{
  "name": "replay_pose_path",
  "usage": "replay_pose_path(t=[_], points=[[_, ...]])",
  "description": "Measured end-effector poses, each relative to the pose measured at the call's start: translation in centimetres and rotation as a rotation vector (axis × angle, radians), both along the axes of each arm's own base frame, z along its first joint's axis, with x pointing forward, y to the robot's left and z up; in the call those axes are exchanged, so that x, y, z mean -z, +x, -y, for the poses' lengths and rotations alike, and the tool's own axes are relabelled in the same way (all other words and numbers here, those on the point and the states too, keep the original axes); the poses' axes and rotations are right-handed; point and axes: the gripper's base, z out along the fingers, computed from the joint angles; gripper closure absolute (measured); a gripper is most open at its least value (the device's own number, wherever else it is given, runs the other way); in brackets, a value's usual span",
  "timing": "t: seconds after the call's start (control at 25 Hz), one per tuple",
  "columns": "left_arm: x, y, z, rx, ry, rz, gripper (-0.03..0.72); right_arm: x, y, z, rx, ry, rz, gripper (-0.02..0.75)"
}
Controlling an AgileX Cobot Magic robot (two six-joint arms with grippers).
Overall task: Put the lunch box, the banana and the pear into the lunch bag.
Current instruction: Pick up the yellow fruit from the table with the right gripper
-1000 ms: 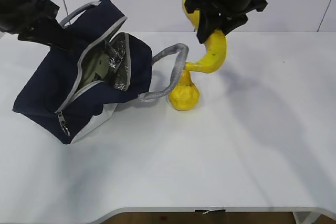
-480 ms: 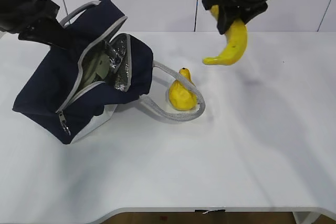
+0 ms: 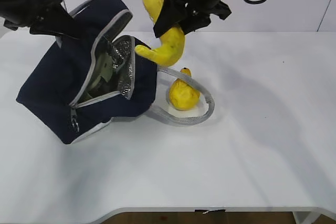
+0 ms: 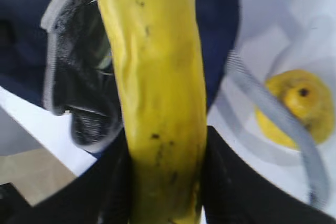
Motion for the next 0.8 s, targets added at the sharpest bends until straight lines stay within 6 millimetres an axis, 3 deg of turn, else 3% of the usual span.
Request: replay_pose_path(t=[0.36, 0.68, 0.8], points=[[-0.6, 0.4, 0.3, -0.056, -0.094, 0.012, 0.678, 2.5, -0.5, -3.5, -0.096, 0.025, -0.056, 0.458], [-0.6, 0.3, 0.5, -0.048, -0.110, -0.002, 0.678, 7.6, 0.8, -4.4, -0.111, -0.007, -0.144, 0.458], [-0.5, 0.1, 0.5, -0.031, -0.113, -0.017, 0.678, 8.4, 1.0, -4.7, -0.131, 0.012, -0.155, 0.458]])
